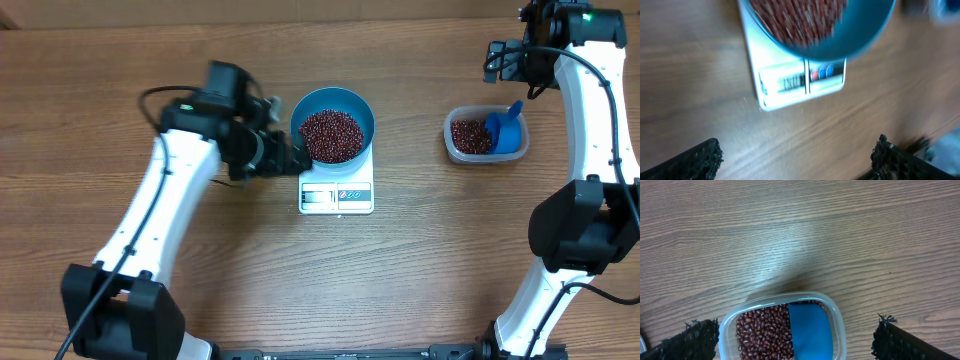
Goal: Scoop item into bowl and weigh 150g on scale
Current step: 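Lower the left gripper toward the scale display to check reading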
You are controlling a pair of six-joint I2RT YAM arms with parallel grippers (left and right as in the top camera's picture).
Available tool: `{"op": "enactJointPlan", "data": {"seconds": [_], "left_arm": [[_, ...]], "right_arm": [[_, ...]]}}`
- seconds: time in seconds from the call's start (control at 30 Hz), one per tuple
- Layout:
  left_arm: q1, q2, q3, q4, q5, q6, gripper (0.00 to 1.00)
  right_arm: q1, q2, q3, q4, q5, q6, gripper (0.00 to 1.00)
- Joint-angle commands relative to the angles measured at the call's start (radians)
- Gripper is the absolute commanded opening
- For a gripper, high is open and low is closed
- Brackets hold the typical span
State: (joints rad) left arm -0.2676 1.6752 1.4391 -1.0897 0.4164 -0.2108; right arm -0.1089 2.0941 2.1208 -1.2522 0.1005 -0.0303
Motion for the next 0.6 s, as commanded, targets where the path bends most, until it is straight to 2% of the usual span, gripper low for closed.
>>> {"op": "enactJointPlan", "data": {"seconds": [0.0,0.1,0.43,0.57], "left_arm": [[-0.087,-0.022,0.001,-0.014,-0.164,-0.06,1.0],[-0.151,-0.022,-0.031,0.005,-0.271,-0.114,1.0],[-0.292,-0.022,-0.188,0.263,-0.328,-0.176,1.0],[-0.324,-0.021,-0.217,0.306,-0.426,-0.255,1.0]], "right_arm": [[0.0,-0.004,0.027,0.003,-0.009,0.0,1.0],[0.0,-0.004,0.027,0.003,-0.01,0.0,1.0],[0.0,-0.004,0.027,0.003,-0.009,0.0,1.0],[0.0,-0.004,0.027,0.003,-0.01,0.0,1.0]]}}
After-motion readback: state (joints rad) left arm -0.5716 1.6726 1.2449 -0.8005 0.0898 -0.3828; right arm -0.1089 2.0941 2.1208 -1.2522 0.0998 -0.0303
